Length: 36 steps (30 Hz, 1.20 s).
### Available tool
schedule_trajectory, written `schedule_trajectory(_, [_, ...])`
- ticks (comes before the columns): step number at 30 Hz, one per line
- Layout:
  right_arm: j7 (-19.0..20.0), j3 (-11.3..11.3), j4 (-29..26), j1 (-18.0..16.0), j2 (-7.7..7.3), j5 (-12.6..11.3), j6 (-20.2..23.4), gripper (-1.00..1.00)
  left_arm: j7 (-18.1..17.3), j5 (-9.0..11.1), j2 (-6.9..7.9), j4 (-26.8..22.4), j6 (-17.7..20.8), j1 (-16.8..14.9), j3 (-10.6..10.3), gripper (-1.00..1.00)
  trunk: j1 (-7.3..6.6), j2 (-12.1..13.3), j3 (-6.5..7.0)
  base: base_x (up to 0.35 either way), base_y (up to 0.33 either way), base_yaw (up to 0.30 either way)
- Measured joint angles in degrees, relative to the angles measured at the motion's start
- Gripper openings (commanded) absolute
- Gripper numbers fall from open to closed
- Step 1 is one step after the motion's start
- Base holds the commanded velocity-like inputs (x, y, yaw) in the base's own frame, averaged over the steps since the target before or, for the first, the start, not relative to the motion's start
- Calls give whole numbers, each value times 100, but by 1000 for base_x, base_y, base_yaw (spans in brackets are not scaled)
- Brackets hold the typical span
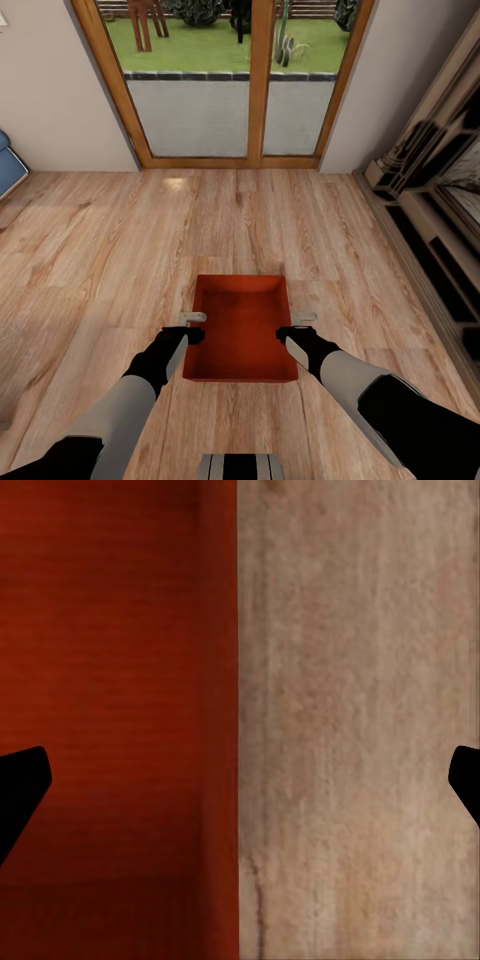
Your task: Move the two storage containers from the living room to the garage. In the garage, place one container on the floor and stack the other container on top of it (either order is fine).
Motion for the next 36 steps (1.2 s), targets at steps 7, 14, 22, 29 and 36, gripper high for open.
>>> schedule_trajectory(7, [8,1,0,0,12,0,0,100,0,0,0,0,0,0,0,100,0,0,0,0,0,0])
schedule_trajectory(14, [9,-3,3,0,39,-1,0,100,0,3,0,2,2,0,0,100,65,-119,-53,0,0,0])
schedule_trajectory(22, [9,-5,0,0,40,-1,0,100,0,0,0,0,3,0,0,100,241,-440,-197,0,0,0])
schedule_trajectory(29, [9,0,0,0,25,0,0,100,0,3,0,0,3,0,0,100,308,-562,-251,0,0,0])
schedule_trajectory(36, [9,-1,0,0,23,-1,0,100,0,1,0,0,7,0,0,100,439,-801,-359,0,0,0])
